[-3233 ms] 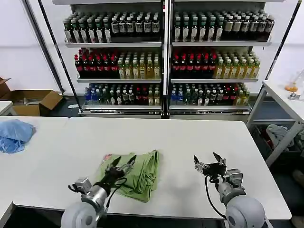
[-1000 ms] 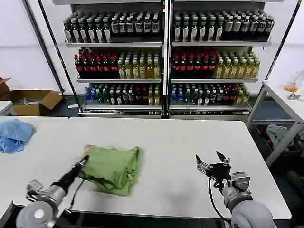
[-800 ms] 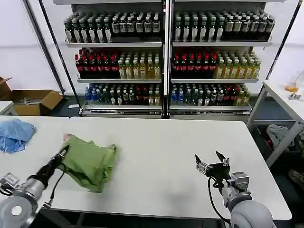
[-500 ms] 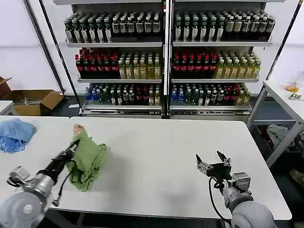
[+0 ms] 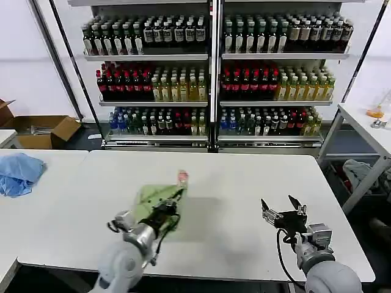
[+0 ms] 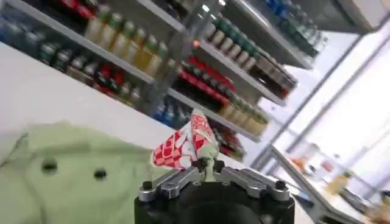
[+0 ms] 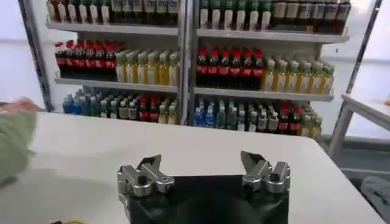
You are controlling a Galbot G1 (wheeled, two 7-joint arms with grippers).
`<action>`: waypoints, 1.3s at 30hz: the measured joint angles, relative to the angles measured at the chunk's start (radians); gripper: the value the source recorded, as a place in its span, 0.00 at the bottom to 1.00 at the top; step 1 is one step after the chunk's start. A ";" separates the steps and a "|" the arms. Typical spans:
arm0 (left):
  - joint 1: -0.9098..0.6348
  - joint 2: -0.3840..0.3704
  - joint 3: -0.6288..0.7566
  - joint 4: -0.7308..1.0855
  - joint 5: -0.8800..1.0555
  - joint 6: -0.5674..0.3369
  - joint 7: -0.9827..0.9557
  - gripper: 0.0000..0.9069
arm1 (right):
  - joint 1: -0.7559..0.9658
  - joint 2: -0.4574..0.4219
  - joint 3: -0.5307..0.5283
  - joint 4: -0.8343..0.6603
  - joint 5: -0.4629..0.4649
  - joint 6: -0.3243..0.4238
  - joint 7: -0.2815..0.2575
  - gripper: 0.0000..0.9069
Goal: Fold and organize the clothes.
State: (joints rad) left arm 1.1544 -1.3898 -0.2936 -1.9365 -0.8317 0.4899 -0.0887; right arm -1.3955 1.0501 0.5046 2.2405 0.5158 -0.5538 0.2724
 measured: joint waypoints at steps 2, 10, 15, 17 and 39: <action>-0.024 -0.033 0.050 0.040 0.021 -0.010 -0.004 0.38 | -0.001 0.000 0.007 -0.003 0.000 0.001 -0.001 1.00; -0.108 -0.111 0.184 0.193 0.109 -0.052 0.001 1.00 | 0.006 0.000 0.020 -0.016 0.000 0.005 -0.005 1.00; -0.136 -0.139 0.235 0.242 0.177 -0.087 0.022 1.00 | 0.013 0.004 0.019 -0.024 -0.003 0.017 -0.012 1.00; -0.140 -0.141 0.242 0.253 0.218 -0.106 0.025 1.00 | 0.015 0.005 0.015 -0.026 -0.008 0.026 -0.017 1.00; 0.174 0.031 -0.104 -0.040 0.444 -0.354 -0.018 1.00 | 0.168 0.099 -0.161 -0.181 0.055 0.048 0.027 1.00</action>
State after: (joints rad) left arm 1.3279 -1.3583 -0.3972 -1.9762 -0.3874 0.1360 -0.1067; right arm -1.2271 1.1489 0.3435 2.0593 0.5703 -0.5055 0.2993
